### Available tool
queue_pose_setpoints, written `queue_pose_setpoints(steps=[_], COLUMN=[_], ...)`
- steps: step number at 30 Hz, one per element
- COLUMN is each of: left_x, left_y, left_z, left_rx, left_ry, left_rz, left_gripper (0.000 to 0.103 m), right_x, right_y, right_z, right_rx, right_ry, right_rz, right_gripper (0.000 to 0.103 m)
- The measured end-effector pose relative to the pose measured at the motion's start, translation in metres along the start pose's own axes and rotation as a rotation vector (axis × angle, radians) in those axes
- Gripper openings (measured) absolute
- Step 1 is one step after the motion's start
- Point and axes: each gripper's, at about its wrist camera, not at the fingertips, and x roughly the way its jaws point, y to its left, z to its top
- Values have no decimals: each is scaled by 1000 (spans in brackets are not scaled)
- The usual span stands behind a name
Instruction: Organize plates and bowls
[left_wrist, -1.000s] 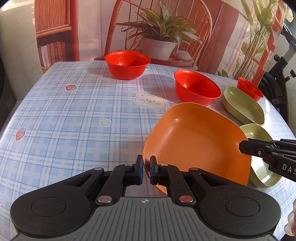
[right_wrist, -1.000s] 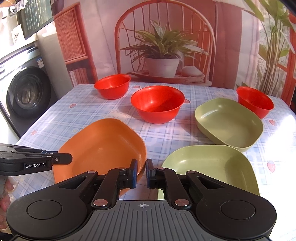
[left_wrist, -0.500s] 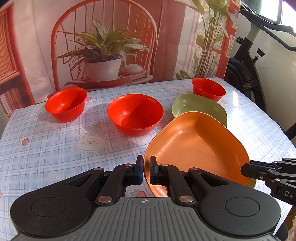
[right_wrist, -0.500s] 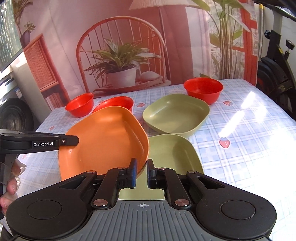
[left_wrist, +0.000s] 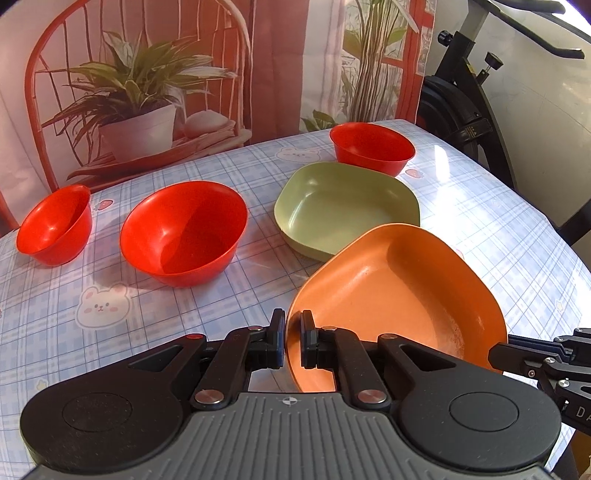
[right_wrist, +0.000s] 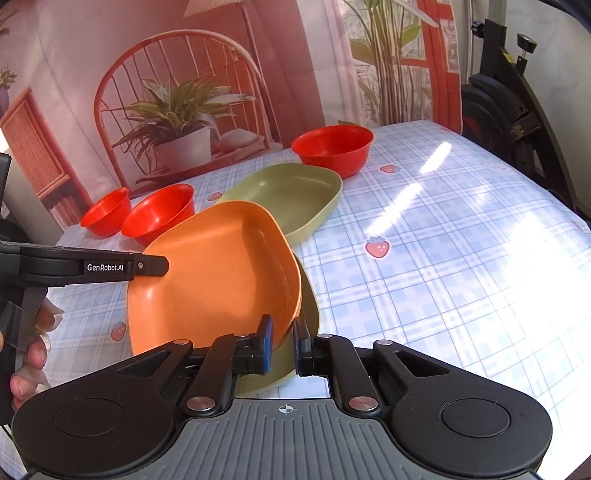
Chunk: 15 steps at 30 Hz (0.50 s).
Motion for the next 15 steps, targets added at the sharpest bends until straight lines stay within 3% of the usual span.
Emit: queue_pose_setpoints(steps=[9,15], left_x=[7,8], left_y=[-3,-2], left_z=[-9,-11], left_rx=[56,49], left_ry=[25,24], left_rz=[19,16], left_gripper=[10,10], right_x=[-1,-1], right_y=[-3,-9], right_z=[-3,5], right_rx=[4,-9], right_ry=[30,-4], right_rz=[8,-22], right_gripper=[18,20])
